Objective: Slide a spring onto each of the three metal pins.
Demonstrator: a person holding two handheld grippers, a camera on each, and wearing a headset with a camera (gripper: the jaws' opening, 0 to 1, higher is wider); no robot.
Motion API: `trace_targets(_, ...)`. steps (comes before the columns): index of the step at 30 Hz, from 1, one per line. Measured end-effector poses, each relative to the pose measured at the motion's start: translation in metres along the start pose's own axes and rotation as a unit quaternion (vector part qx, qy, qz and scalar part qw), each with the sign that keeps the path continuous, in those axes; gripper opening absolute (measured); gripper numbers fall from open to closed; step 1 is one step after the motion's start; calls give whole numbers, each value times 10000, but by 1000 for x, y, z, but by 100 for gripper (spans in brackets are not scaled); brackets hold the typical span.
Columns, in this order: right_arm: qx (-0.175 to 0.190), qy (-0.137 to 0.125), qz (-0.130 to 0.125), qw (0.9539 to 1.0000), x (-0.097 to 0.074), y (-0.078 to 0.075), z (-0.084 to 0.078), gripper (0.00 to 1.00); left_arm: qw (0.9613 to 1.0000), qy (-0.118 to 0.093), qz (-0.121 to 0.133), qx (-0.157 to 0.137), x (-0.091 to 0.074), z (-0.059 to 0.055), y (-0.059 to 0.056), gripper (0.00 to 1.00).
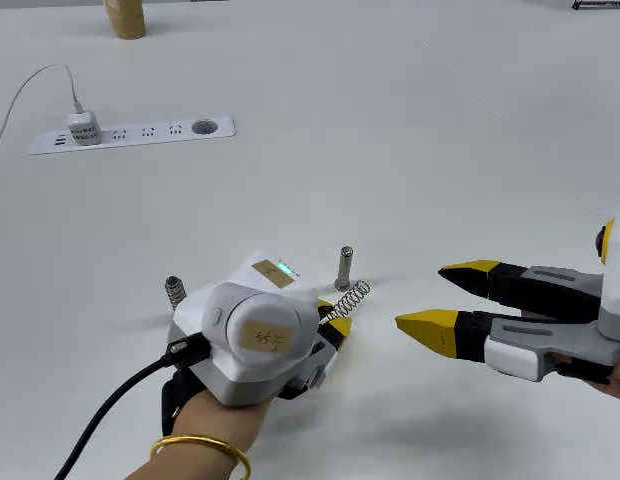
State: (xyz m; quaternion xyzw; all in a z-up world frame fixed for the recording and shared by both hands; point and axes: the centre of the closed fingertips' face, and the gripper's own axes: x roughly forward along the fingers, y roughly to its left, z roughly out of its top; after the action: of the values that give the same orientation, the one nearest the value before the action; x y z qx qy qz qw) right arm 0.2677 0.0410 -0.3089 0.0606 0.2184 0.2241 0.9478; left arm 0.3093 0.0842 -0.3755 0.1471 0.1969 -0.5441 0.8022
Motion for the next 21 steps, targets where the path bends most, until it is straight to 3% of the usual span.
trace_targets(3,-18,-20,30,10000,0,3,3,49,10000,-88,42,4,-8,4,1,10)
trace_targets(6,290,-251,115,9992,2,6,12,49,9996,-272,74,-83,-17,12,2,10)
trace_targets(10,367,-348,166,9986,4,8,19,47,9989,-457,121,-75,-29,21,4,10)
trace_targets(15,765,-666,418,9940,10,18,35,45,9967,-731,268,-229,-45,35,10,10)
trace_targets(21,862,-710,625,9918,23,31,46,43,9934,-1023,345,-396,-65,46,13,10)
